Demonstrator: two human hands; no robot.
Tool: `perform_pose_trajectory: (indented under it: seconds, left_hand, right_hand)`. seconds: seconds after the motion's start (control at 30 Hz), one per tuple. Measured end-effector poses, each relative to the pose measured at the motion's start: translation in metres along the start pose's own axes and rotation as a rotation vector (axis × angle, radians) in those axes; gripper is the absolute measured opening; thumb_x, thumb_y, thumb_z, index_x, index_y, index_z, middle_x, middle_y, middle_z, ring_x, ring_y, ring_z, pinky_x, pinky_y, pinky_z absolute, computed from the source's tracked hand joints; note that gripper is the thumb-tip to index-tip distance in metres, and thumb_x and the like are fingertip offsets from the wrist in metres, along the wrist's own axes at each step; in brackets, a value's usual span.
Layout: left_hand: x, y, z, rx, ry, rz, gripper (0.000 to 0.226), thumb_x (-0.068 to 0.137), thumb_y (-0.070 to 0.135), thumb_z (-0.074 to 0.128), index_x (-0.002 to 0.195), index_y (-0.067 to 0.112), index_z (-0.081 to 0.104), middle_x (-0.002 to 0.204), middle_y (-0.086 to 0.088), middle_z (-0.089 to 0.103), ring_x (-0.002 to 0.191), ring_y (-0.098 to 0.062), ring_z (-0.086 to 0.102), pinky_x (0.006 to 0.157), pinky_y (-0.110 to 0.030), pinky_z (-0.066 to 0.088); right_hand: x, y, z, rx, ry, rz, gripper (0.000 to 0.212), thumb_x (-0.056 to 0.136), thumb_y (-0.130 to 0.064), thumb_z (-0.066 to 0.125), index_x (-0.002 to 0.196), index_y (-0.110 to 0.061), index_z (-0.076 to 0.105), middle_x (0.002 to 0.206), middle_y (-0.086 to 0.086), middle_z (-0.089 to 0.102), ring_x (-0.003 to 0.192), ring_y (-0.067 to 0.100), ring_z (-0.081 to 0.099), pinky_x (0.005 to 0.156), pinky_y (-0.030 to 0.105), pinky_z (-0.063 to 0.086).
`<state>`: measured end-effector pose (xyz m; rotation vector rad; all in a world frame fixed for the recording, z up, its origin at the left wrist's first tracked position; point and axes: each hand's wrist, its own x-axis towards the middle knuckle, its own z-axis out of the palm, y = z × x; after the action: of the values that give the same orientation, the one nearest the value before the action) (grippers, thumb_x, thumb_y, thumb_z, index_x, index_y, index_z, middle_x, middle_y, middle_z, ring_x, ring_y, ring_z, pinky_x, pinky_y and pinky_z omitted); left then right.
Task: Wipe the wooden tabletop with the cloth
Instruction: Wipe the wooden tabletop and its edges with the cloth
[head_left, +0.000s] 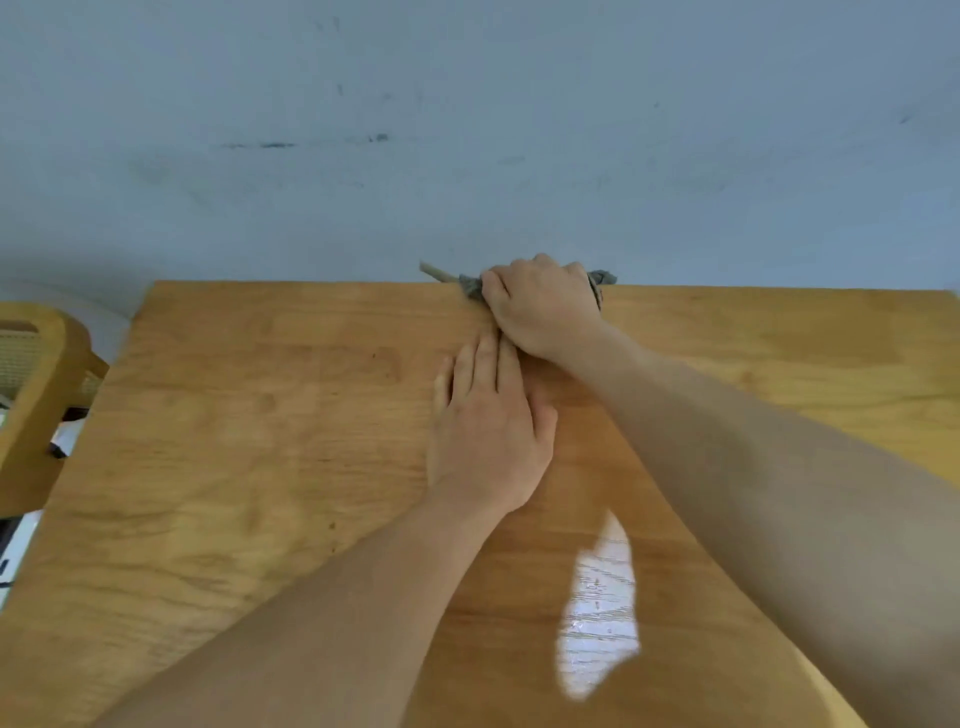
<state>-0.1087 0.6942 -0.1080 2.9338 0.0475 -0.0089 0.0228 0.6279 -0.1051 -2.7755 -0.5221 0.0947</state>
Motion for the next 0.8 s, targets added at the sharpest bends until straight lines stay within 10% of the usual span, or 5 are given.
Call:
perform_pose_trajectory:
  seconds: [0.3, 0.5, 0.8]
  left_hand:
    - [0.004, 0.004, -0.002, 0.064, -0.047, -0.003, 0.065, 0.094, 0.039, 0.020, 0.151, 0.009, 0.018, 0.159, -0.006, 0.016, 0.146, -0.020, 0.013, 0.117, -0.037, 0.005]
    - [0.002, 0.004, -0.002, 0.061, -0.034, -0.028, 0.068, 0.090, 0.041, 0.019, 0.149, 0.008, 0.026, 0.157, -0.007, 0.023, 0.145, -0.021, 0.019, 0.118, -0.038, 0.011]
    - [0.004, 0.004, -0.003, 0.070, -0.054, -0.007, 0.063, 0.092, 0.039, 0.024, 0.149, 0.013, 0.026, 0.157, -0.008, 0.024, 0.144, -0.023, 0.019, 0.117, -0.041, 0.013]
  right_hand:
    - [-0.048, 0.144, -0.056, -0.196, 0.039, 0.519, 0.049, 0.092, -0.040, 0.030, 0.074, -0.012, 0.067, 0.074, 0.008, 0.060, 0.093, 0.035, 0.056, 0.085, 0.043, 0.036]
    - [-0.012, 0.016, -0.007, -0.039, 0.024, 0.169, 0.044, 0.096, -0.036, 0.032, 0.098, -0.016, 0.071, 0.106, 0.004, 0.068, 0.109, 0.026, 0.053, 0.093, 0.045, 0.032]
    - [-0.072, 0.170, -0.054, -0.171, 0.078, 0.388, 0.051, 0.097, -0.044, 0.025, 0.083, -0.017, 0.066, 0.080, 0.005, 0.060, 0.103, 0.033, 0.052, 0.093, 0.048, 0.034]
